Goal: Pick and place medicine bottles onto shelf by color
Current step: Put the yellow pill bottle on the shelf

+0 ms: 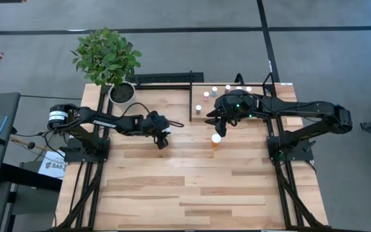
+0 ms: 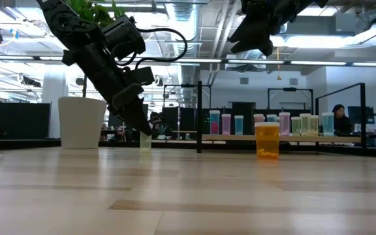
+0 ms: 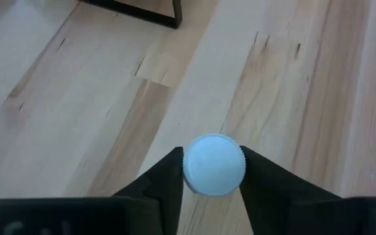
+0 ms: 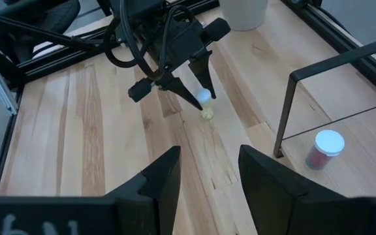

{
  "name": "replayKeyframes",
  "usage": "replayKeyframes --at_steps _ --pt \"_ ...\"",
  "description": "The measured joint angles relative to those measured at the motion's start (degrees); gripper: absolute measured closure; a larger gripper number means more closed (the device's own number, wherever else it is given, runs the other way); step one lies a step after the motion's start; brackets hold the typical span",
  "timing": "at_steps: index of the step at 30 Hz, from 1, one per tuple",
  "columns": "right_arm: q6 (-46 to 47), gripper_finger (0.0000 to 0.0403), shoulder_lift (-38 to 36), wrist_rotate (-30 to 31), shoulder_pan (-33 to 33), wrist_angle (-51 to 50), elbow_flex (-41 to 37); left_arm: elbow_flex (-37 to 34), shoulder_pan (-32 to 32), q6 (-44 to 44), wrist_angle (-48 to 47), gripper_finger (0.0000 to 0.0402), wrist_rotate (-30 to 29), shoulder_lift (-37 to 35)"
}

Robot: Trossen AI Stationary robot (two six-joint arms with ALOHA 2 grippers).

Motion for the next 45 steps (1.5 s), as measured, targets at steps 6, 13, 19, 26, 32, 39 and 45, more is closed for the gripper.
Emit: replayKeyframes --at_steps 6,13,19,26,32,39,45 --pt "0.0 0.0228 0.0 0.0 0.0 0.0 0.0 0.0 0.0 0.0 2.0 0.0321 0.6 0.0" --pt "0.0 0.0228 0.0 0.0 0.0 0.0 0.0 0.0 0.0 2.4 11.3 0.0301 2.7 0.0" --pt "0.0 0.0228 0.0 0.0 0.0 0.0 0.0 3.9 0.0 2.8 13.2 0.0292 4.4 5.5" --pt "0.0 0.0228 0.0 0.0 0.0 0.0 0.0 14.4 -0.1 3.1 7.8 0.0291 7.4 15.3" --pt "0.0 0.0228 0.0 0.0 0.0 0.0 0.0 21.1 -0.1 6.4 5.7 0.0290 7.4 20.4" --pt "0.0 0.0228 0.0 0.0 0.0 0.0 0.0 23.3 -0.1 5.8 5.8 0.0290 6.9 22.5" --pt "0.0 0.0228 0.0 0.0 0.0 0.0 0.0 23.3 0.0 4.1 5.8 0.0286 5.7 22.5"
